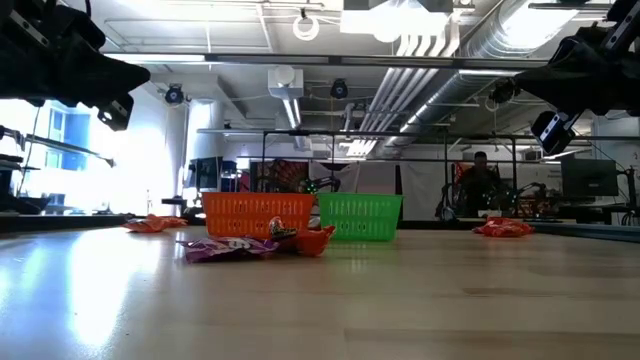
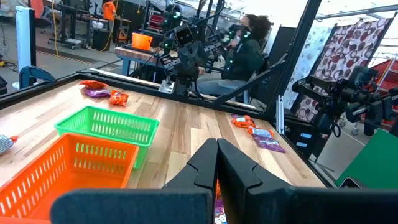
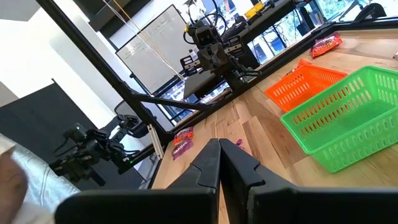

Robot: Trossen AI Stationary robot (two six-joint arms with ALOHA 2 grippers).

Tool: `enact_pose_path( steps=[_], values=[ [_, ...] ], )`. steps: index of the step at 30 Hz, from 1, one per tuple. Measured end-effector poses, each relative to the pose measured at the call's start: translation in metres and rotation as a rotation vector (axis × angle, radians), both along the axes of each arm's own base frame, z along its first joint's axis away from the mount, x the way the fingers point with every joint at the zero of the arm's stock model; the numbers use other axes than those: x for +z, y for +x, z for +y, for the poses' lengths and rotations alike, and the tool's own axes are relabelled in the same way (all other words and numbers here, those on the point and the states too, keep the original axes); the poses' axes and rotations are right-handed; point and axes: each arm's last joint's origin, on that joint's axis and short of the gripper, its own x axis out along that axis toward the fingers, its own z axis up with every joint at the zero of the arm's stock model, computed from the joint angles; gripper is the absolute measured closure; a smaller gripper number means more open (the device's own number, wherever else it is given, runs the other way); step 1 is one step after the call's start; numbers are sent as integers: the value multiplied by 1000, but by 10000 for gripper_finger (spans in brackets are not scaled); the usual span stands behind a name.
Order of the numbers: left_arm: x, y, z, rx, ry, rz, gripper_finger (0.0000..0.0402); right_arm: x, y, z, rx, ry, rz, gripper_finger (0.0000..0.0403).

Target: Sort candy by brand, put in halloween buckets

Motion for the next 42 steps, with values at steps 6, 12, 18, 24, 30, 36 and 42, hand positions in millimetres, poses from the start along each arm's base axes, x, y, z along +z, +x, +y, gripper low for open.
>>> enact_pose_path(
  steps=[6,12,18,24,30,36,42],
  values=[
    [0,0,0,0,0,0,401,0,0,0,1,0,0,402],
    [0,0,0,0,0,1,401,14,-1,-6,-202,130,-144,402],
    [0,0,0,0,0,-1,401,45,-14,-15,-420,423,-532,402],
    [0,0,0,0,0,0,401,97,-4,-16,-423,151,-360,400],
    [0,0,0,0,0,0,401,119,19,-32,-573,-99,410,342],
    [0,0,0,0,0,1,401,106,43,-70,-862,145,963,249],
    [0,0,0,0,-10,-3,401,53,60,-114,-1032,535,1267,199]
  ],
)
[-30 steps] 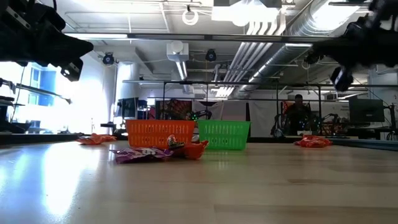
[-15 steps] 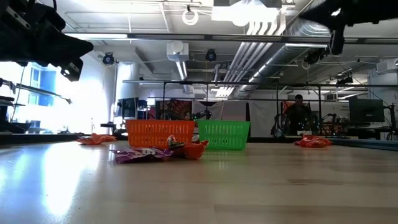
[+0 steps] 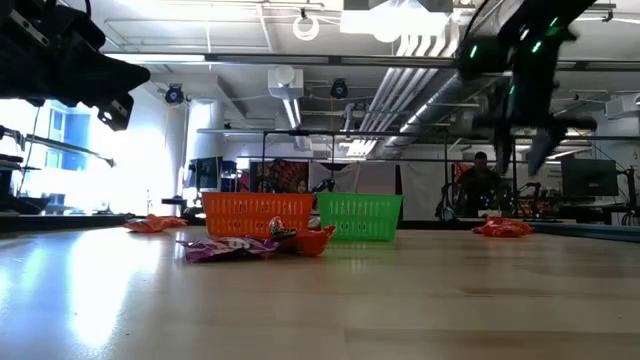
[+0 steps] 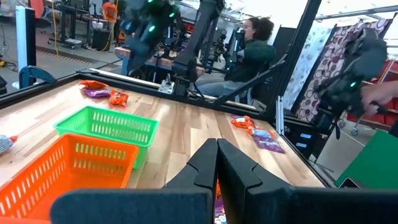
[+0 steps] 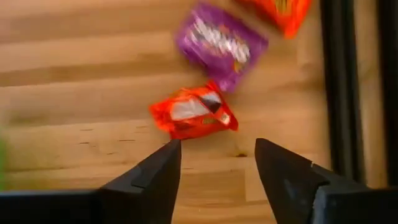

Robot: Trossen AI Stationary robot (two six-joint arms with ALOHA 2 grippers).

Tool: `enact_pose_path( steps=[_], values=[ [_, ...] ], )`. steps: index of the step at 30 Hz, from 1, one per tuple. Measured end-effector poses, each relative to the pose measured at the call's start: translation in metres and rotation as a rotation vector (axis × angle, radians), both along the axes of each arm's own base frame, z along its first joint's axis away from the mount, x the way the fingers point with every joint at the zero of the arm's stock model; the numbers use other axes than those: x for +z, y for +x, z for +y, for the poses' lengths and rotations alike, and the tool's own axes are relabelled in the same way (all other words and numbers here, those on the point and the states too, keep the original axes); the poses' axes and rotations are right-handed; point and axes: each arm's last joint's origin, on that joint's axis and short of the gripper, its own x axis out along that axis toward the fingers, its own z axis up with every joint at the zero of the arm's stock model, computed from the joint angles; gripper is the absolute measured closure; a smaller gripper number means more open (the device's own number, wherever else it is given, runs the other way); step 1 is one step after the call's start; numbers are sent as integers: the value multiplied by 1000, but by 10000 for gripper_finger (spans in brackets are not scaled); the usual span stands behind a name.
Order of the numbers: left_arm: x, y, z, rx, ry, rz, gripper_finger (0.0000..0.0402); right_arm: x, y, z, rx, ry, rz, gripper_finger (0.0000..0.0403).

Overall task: Sort candy by brand, put in halloween buckets
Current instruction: Put the orange chocolate into the green bin

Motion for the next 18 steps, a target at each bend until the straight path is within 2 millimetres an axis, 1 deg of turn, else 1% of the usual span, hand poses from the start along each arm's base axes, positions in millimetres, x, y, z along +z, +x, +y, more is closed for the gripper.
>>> enact_pose_path(
  steps=[3,7,9,13,15,18],
  values=[
    [3,0,0,-2,-86,-31,401,-15,9,-20,-16,70,-65,192],
    [14,-1,0,-19,-243,-137,401,-30,9,-38,-97,105,-56,194],
    [19,-2,1,9,-281,-196,401,-37,6,-44,-123,131,-22,194],
    [30,-5,6,143,-324,-322,401,-46,4,-51,-106,160,18,194],
    [31,-6,7,185,-333,-340,401,-51,3,-54,-104,185,28,194],
    [31,-6,7,197,-336,-342,401,-57,5,-58,-86,207,27,194]
  ],
)
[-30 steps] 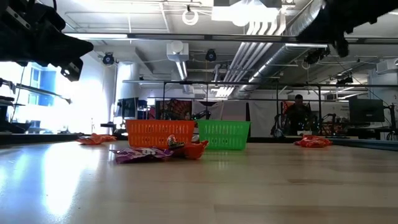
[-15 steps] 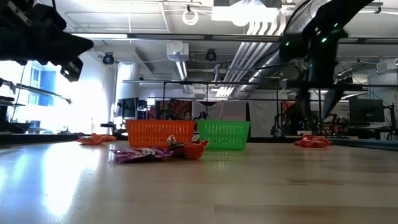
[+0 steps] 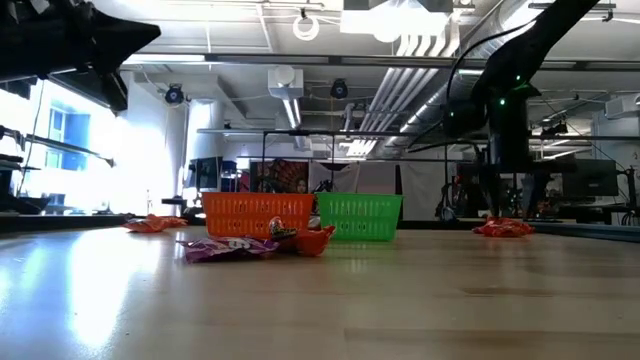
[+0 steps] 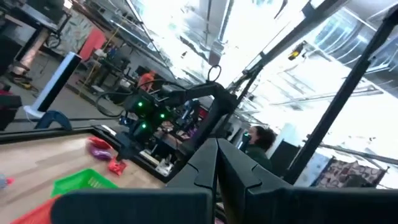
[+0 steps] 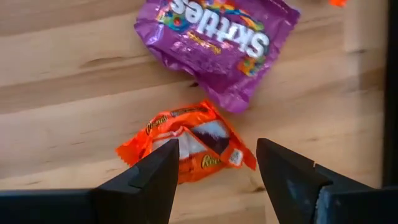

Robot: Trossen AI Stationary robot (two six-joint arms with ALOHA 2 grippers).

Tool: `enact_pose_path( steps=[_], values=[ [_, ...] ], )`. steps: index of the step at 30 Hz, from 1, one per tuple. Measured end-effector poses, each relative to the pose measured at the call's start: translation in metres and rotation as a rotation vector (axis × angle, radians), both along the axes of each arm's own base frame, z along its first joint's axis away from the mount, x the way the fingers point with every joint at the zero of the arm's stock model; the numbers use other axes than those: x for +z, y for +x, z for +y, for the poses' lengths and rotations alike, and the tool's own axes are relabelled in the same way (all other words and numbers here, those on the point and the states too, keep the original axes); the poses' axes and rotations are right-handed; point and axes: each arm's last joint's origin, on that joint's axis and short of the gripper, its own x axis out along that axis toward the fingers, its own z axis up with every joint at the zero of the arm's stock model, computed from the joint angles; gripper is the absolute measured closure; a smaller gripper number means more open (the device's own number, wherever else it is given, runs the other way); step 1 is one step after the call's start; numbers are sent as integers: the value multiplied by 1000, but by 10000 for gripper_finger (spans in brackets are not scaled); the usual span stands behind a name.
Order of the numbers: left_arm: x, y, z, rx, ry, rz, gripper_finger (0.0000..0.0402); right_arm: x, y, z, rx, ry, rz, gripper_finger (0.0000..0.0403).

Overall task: Sort candy by brand, put in halloween buckets
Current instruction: Put the orange chocolate into the green bin

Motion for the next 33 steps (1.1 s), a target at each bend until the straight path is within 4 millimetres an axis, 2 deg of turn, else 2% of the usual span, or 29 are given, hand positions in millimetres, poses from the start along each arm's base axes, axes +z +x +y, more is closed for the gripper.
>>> enact_pose_path(
  steps=[13,16,19,24,29,33],
  values=[
    [-1,0,1,48,-16,6,401,-18,0,-12,49,47,25,203],
    [-1,0,2,72,-21,8,401,-15,-1,-10,59,42,23,235],
    [-1,-1,3,110,-3,17,401,-10,-3,-8,72,27,35,289],
    [-1,-1,4,149,-6,21,401,1,-7,-5,114,-7,29,388],
    [2,-2,4,140,-39,-27,401,27,-11,5,143,-94,-51,387],
    [9,-5,4,138,-53,-110,401,55,-7,25,190,-175,-217,399]
  ],
)
